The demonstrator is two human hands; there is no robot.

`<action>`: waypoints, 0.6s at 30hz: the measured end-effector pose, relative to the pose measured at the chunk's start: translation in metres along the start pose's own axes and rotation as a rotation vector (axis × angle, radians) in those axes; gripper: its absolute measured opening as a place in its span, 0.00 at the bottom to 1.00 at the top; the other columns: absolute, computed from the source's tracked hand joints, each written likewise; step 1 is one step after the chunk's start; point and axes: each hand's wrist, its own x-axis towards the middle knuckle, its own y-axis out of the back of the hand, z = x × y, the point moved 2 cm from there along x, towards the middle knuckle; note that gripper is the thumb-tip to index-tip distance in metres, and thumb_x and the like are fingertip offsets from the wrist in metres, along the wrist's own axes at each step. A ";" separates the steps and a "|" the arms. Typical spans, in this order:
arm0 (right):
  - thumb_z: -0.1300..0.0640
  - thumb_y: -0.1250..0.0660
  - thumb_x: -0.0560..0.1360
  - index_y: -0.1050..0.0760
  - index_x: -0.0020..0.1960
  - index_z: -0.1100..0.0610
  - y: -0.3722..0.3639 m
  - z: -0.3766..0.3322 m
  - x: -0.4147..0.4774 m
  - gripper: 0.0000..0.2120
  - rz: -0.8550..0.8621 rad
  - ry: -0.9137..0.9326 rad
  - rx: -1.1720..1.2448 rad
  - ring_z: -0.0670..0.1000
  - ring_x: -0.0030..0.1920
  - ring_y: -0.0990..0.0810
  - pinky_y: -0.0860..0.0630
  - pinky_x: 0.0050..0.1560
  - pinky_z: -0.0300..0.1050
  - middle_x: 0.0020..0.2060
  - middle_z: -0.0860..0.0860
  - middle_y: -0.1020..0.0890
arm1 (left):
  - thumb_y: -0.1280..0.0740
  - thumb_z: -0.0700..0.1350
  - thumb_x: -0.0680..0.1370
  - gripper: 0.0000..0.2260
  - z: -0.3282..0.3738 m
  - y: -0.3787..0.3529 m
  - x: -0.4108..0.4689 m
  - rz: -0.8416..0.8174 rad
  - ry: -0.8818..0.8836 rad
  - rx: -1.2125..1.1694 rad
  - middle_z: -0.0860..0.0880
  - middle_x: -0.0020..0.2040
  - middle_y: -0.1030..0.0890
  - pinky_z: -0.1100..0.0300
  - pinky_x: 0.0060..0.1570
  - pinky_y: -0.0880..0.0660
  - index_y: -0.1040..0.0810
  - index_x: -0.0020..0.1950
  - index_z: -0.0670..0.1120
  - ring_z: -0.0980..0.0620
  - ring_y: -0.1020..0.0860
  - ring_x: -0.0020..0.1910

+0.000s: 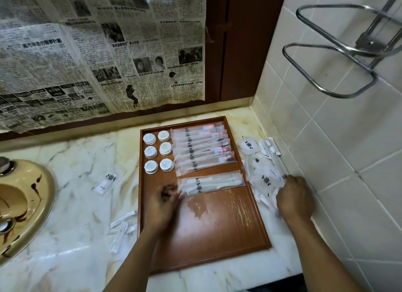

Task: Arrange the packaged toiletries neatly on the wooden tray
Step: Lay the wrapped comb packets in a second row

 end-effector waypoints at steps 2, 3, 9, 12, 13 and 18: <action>0.70 0.31 0.70 0.19 0.50 0.63 -0.005 0.005 -0.003 0.10 -0.022 -0.011 -0.008 0.66 0.40 0.19 0.23 0.37 0.53 0.46 0.62 0.22 | 0.25 0.45 0.77 0.12 0.001 0.000 -0.003 0.002 0.034 -0.050 0.47 0.44 0.16 0.51 0.45 0.18 0.19 0.59 0.47 0.52 0.18 0.44; 0.71 0.31 0.69 0.19 0.47 0.65 -0.006 0.006 -0.005 0.08 -0.006 -0.024 0.017 0.66 0.38 0.19 0.24 0.35 0.53 0.44 0.63 0.22 | 0.26 0.44 0.78 0.11 0.001 0.000 -0.004 0.002 0.059 -0.077 0.45 0.45 0.16 0.45 0.45 0.17 0.19 0.59 0.47 0.49 0.17 0.45; 0.59 0.39 0.69 0.23 0.34 0.64 0.026 0.005 -0.015 0.11 0.162 -0.143 0.420 0.66 0.32 0.24 0.27 0.34 0.50 0.31 0.63 0.23 | 0.28 0.44 0.80 0.05 0.022 -0.003 -0.027 0.063 0.088 -0.076 0.48 0.41 0.14 0.41 0.40 0.17 0.18 0.55 0.53 0.45 0.16 0.40; 0.55 0.37 0.71 0.22 0.34 0.63 0.055 -0.015 -0.033 0.13 0.064 -0.370 0.897 0.61 0.28 0.24 0.26 0.34 0.49 0.25 0.59 0.23 | 0.29 0.44 0.81 0.06 0.045 -0.016 -0.037 -0.021 0.085 -0.099 0.48 0.43 0.14 0.40 0.40 0.17 0.16 0.54 0.53 0.46 0.15 0.41; 0.58 0.34 0.73 0.19 0.37 0.62 0.062 -0.025 -0.042 0.10 -0.029 -0.470 1.107 0.57 0.27 0.24 0.27 0.32 0.47 0.27 0.58 0.20 | 0.29 0.43 0.80 0.06 0.057 -0.021 -0.041 -0.053 0.072 -0.111 0.50 0.44 0.14 0.43 0.41 0.16 0.15 0.53 0.53 0.48 0.15 0.42; 0.64 0.30 0.76 0.19 0.51 0.64 0.075 -0.077 -0.077 0.05 -0.552 -0.579 1.628 0.53 0.34 0.19 0.27 0.29 0.42 0.41 0.61 0.15 | 0.23 0.49 0.75 0.15 0.123 -0.039 -0.056 -0.305 -0.297 0.126 0.59 0.57 0.20 0.70 0.49 0.28 0.17 0.61 0.55 0.57 0.22 0.49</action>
